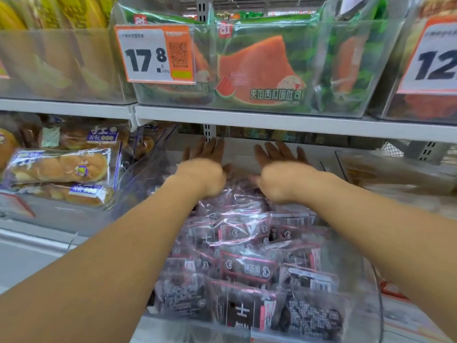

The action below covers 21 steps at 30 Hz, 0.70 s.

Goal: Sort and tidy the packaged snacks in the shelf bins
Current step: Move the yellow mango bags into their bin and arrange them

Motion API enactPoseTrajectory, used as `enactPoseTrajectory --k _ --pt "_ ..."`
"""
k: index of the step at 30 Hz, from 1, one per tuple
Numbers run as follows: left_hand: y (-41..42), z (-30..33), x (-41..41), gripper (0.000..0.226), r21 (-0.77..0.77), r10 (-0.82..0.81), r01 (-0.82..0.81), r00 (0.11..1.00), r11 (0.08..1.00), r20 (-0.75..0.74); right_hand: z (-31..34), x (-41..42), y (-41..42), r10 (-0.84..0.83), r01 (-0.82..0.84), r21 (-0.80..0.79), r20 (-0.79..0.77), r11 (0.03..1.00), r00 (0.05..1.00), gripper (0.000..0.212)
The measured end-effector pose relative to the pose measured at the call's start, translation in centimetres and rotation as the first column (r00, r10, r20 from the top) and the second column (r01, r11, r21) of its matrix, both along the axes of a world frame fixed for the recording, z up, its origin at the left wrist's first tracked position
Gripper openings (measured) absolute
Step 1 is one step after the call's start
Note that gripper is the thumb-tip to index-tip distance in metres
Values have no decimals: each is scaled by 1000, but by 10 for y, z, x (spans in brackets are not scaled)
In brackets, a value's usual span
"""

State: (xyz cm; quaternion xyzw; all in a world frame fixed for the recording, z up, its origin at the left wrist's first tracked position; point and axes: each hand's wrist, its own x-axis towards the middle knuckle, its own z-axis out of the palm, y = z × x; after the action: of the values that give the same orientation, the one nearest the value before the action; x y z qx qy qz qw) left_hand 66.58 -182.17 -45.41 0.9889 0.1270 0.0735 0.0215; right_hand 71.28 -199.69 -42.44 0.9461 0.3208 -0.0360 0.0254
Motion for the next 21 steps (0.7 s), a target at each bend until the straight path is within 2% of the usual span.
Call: enactPoseTrajectory --k 3,4,7,10,13,16,18,21 --pt "13 -3 16 39 133 -16 12 999 991 28 -3 20 1 25 -31 70 80 997 996 27" --pt "14 -1 17 32 146 -33 26 999 989 42 -1 23 1 37 -44 77 93 996 995 24" --pt "11 1 9 34 107 -87 79 994 991 72 1 21 2 43 -48 92 53 995 998 27" --pt "11 -5 -13 35 102 -141 124 975 987 174 -5 14 2 115 -124 122 73 985 991 19" --pt "8 -3 -38 37 94 -97 86 987 992 126 -9 1 0 162 -175 201 79 964 984 28" --pt "7 -3 -51 40 110 -116 98 978 989 171 -2 -18 -2 164 -162 237 11 958 986 30" --pt "11 -7 -54 40 107 -127 107 971 989 201 7 -20 7 150 -118 224 -129 967 980 44" --pt "11 -6 -55 42 81 -149 135 966 988 211 15 6 37 135 -74 192 -326 979 936 47"
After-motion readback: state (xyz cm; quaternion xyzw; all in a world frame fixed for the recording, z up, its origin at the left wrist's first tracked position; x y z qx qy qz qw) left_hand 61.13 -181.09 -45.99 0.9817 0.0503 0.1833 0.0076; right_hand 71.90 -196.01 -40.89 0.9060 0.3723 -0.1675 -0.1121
